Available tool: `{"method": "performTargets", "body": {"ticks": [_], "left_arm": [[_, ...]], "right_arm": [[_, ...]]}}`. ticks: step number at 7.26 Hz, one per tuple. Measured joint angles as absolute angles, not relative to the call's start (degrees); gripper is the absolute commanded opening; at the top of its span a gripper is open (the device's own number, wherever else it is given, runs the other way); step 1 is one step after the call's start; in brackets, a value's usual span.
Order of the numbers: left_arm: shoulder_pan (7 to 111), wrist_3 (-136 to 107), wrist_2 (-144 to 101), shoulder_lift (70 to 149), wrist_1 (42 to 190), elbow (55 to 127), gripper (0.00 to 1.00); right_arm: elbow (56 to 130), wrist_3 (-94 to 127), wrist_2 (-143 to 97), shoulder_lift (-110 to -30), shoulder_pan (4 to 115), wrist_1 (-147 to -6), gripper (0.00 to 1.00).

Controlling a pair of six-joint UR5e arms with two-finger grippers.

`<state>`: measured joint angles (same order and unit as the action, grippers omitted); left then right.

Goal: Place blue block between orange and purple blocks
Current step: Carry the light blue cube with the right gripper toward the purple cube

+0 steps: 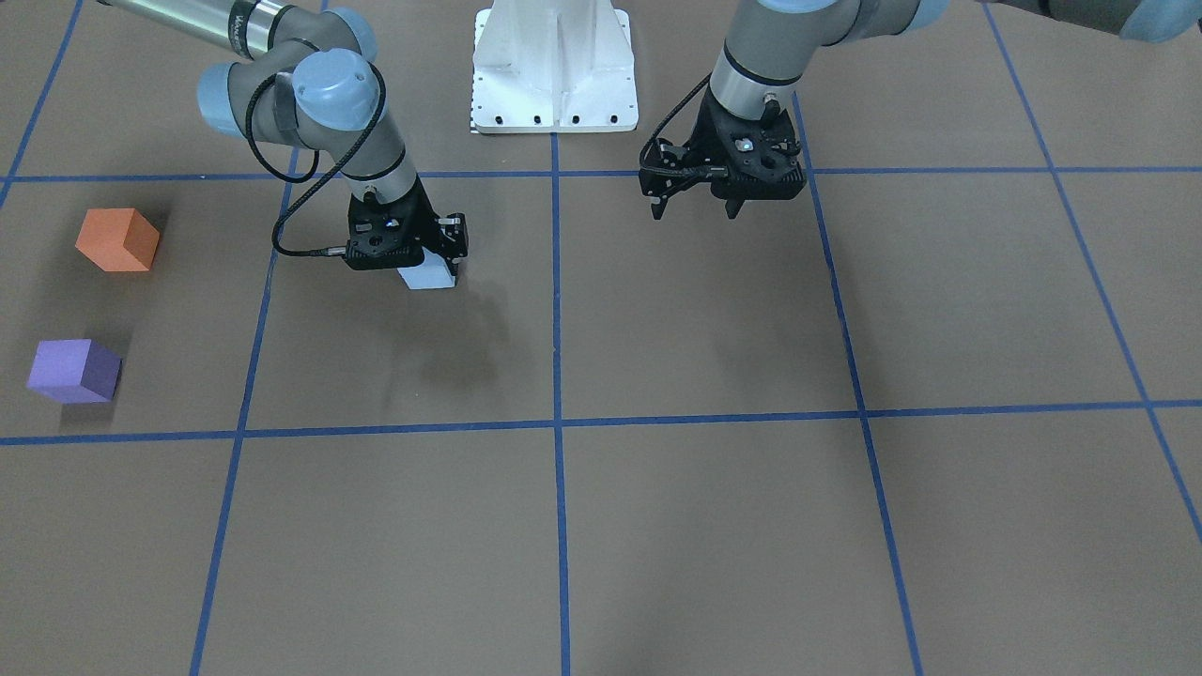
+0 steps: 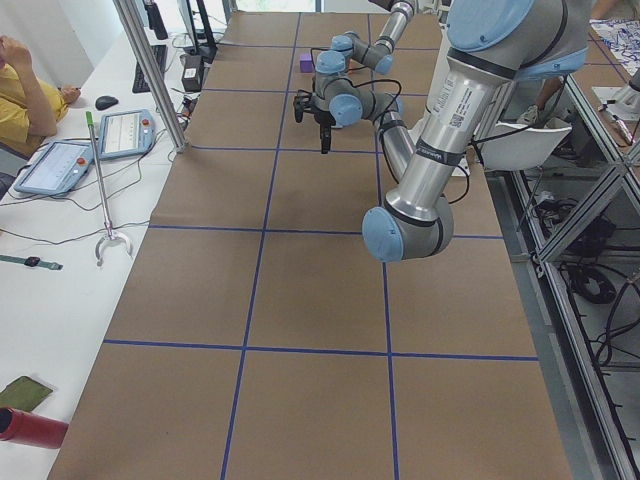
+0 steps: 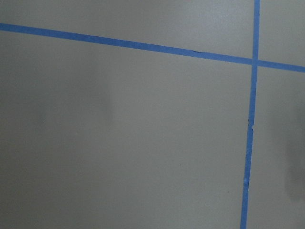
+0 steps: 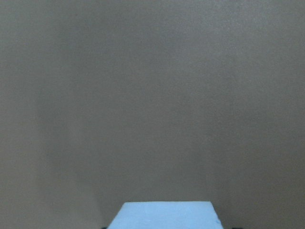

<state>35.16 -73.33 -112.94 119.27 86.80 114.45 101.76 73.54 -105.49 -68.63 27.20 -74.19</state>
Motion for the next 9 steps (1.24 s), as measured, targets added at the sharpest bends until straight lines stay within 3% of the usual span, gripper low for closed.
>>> {"method": "performTargets", "body": {"ticks": [2,4,6,9], "left_arm": [[35.2,-73.3,-112.9,119.3,86.8,114.5,1.0],[35.1,-73.3,-112.9,119.3,86.8,114.4,1.0],[35.1,-73.4,-112.9,119.3,86.8,114.4,1.0],[34.8,-74.0,-112.8,119.3,86.8,114.2,1.0]], "right_arm": [[106.6,69.5,-111.7,-73.7,34.5,-74.1,0.0],[109.7,57.7,-118.8,-83.7,45.0,-73.5,0.0],[109.1,49.1,-120.5,-91.2,52.2,-73.3,0.0],[106.7,46.5,-120.6,-95.7,54.3,-73.2,0.0]]}}
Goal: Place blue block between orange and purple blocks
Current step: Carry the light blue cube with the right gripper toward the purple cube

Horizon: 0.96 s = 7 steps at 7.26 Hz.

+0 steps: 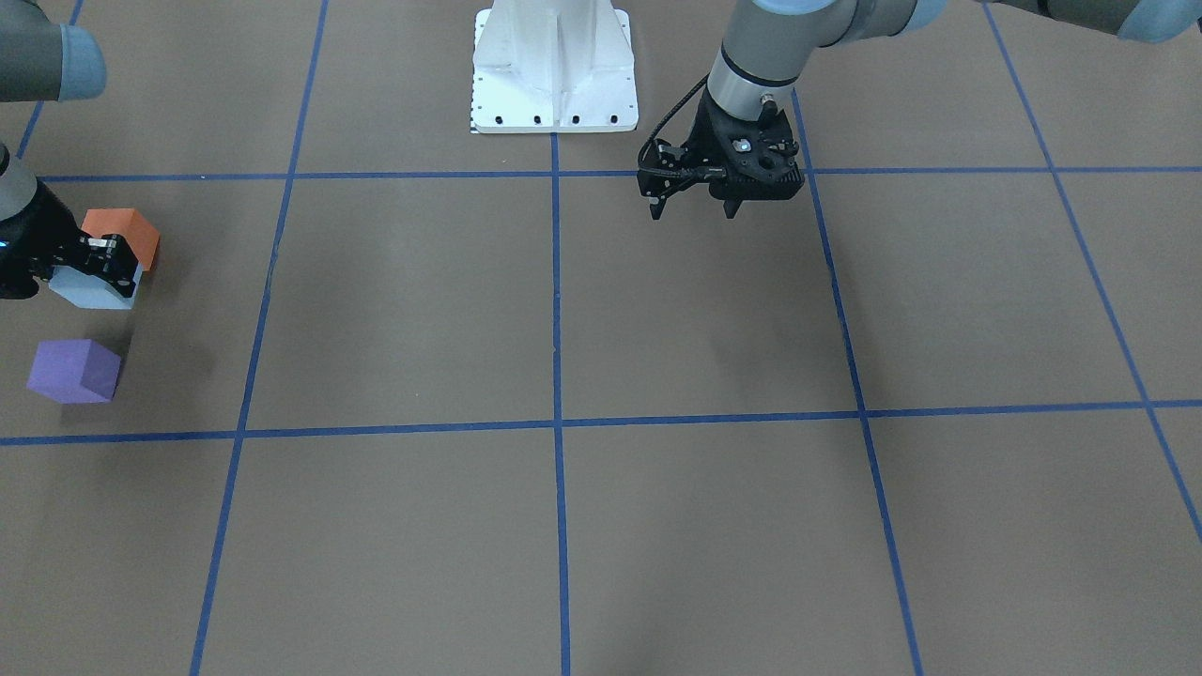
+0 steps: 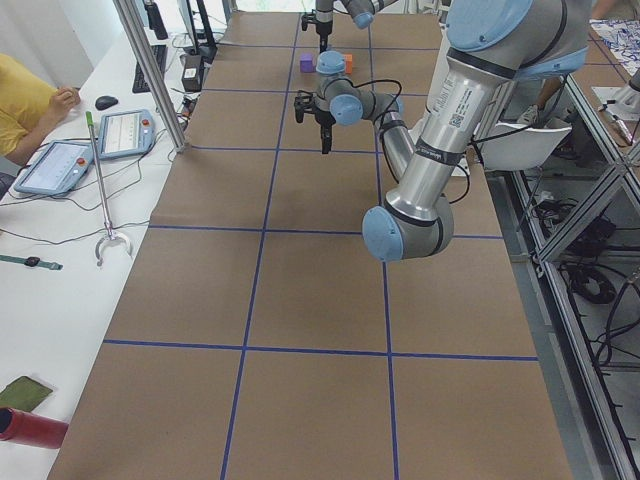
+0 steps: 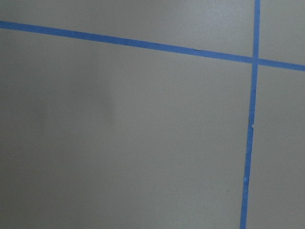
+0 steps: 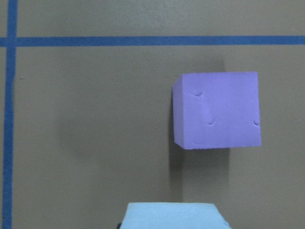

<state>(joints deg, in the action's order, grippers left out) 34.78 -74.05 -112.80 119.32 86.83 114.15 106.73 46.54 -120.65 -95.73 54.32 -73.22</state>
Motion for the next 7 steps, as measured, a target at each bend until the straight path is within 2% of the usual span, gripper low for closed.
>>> {"method": "performTargets", "body": {"ticks": [7], "left_arm": [[34.5,-75.1,-112.8,119.6,86.8,113.9,1.0]], "right_arm": [[100.1,46.1,-120.6,-93.7,54.0,-73.2,0.0]]}}
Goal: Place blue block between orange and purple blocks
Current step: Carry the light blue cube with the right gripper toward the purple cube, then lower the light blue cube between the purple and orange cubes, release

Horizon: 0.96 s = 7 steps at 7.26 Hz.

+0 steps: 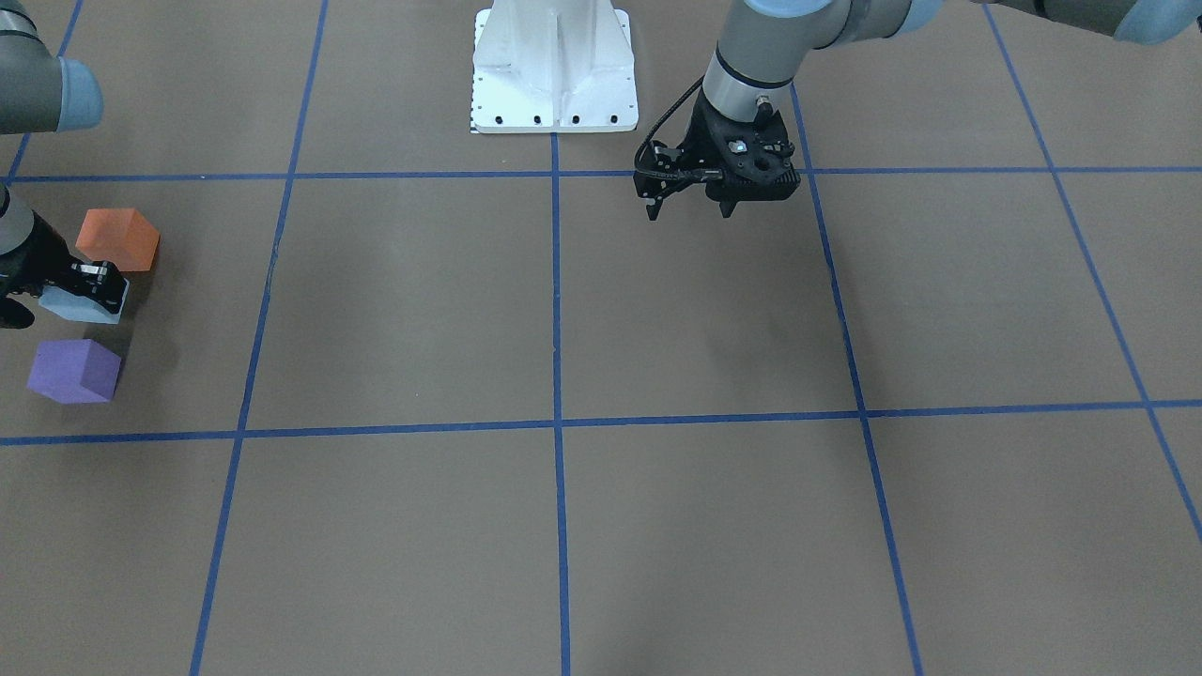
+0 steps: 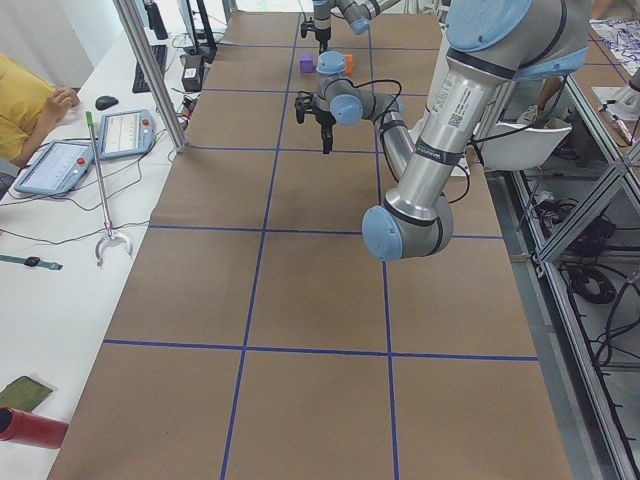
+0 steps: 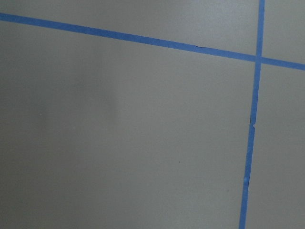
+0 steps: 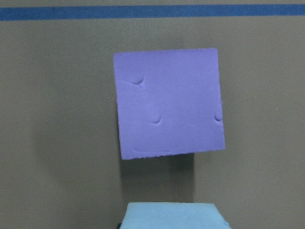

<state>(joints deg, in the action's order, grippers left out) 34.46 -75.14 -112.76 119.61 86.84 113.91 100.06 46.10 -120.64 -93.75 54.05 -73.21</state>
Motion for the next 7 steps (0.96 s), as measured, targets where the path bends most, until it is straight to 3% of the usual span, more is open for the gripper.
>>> {"method": "performTargets", "body": {"ticks": [2,4,5,6,7], "left_arm": [[34.4,-75.2,-112.8,119.6,86.8,113.9,1.0],[34.4,-75.2,-112.8,119.6,86.8,113.8,1.0],[34.4,-75.1,-112.8,119.6,86.8,113.8,1.0],[34.4,-75.1,-112.8,119.6,86.8,113.8,1.0],[34.4,-75.1,-112.8,119.6,86.8,113.8,1.0]], "right_arm": [[98.7,46.2,-120.7,-92.6,54.0,-73.2,0.04],[98.1,46.2,-120.6,-92.3,53.6,-73.2,0.21],[98.0,46.2,-120.6,-92.2,53.3,-73.2,0.33],[97.9,46.1,-120.6,-92.2,53.1,-73.2,0.58],[97.8,46.1,-120.6,-92.1,53.0,-73.2,0.68]]}}
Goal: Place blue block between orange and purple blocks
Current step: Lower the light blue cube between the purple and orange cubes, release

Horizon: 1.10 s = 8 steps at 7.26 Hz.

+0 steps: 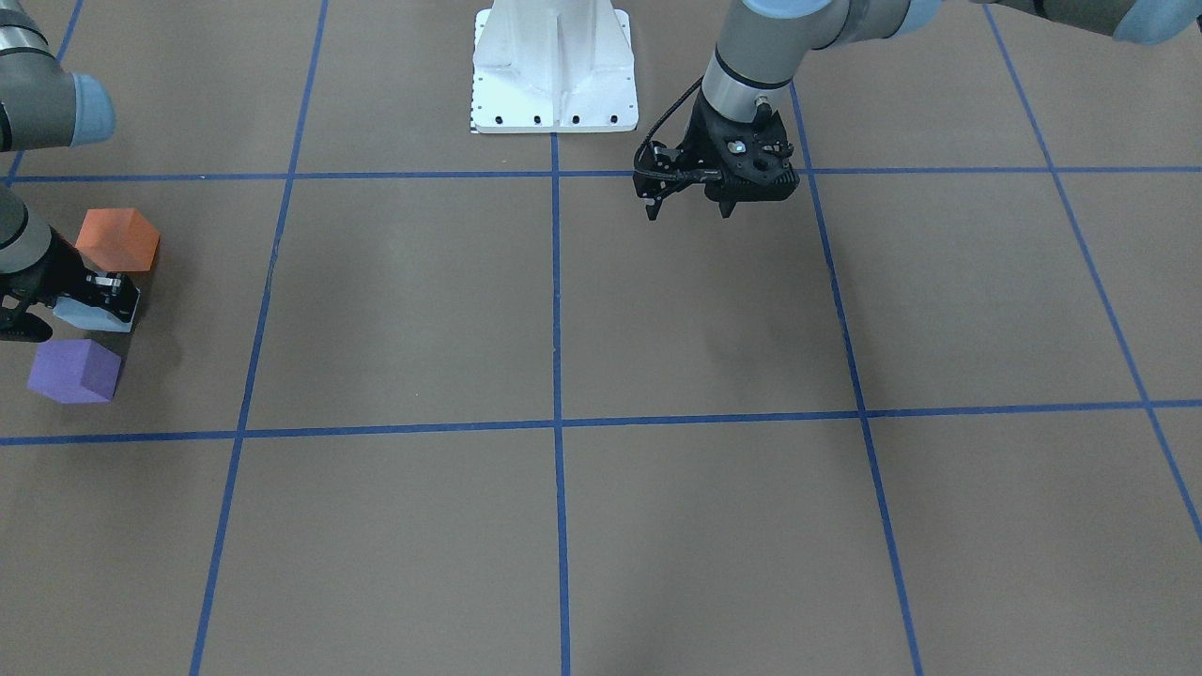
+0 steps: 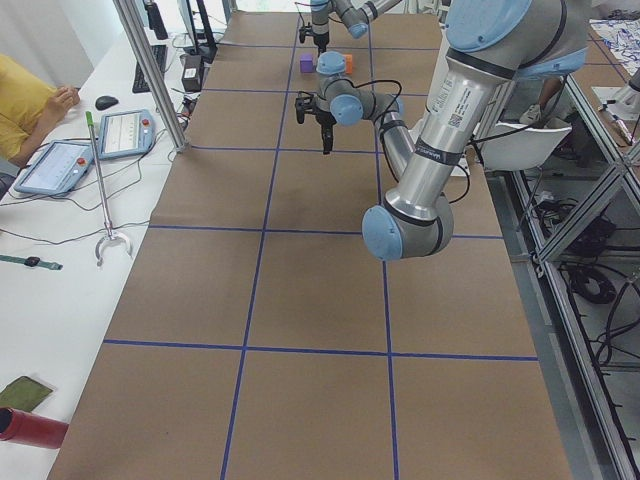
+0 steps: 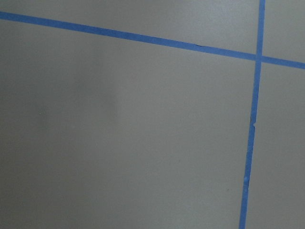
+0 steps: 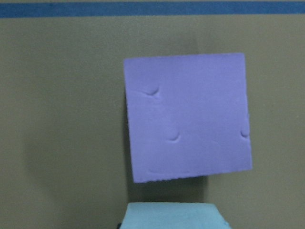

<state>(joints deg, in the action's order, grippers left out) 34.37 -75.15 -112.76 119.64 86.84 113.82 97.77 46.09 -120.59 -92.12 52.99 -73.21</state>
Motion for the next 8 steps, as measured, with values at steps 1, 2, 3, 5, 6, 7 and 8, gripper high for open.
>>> {"method": "performTargets", "body": {"ticks": [1,2,3,5,6,7,8], "left_arm": [[34.4,-75.1,-112.8,119.7,86.8,113.8,1.0],[34.4,-75.1,-112.8,119.7,86.8,113.8,1.0],[34.4,-75.1,-112.8,119.8,86.8,113.8,1.0],[34.4,-75.1,-112.8,119.9,86.8,113.6,1.0],[34.4,-75.1,-112.8,120.0,86.8,113.5,1.0],[34.4,-75.1,-112.8,120.0,86.8,113.5,1.0],[34.4,-75.1,-112.8,120.0,86.8,113.5,1.0]], "right_arm": [[97.6,46.0,-120.6,-92.0,52.9,-73.2,0.98],[97.6,46.0,-120.6,-92.0,52.9,-73.2,0.99],[97.6,46.0,-120.5,-92.0,52.8,-73.2,0.99],[97.7,45.3,-120.6,-92.0,52.9,-73.2,0.99],[98.0,44.1,-120.6,-92.2,53.0,-73.2,0.99],[98.8,43.0,-120.7,-92.5,53.4,-73.2,0.99],[100.1,42.3,-121.0,-92.8,54.4,-73.2,1.0]]}}
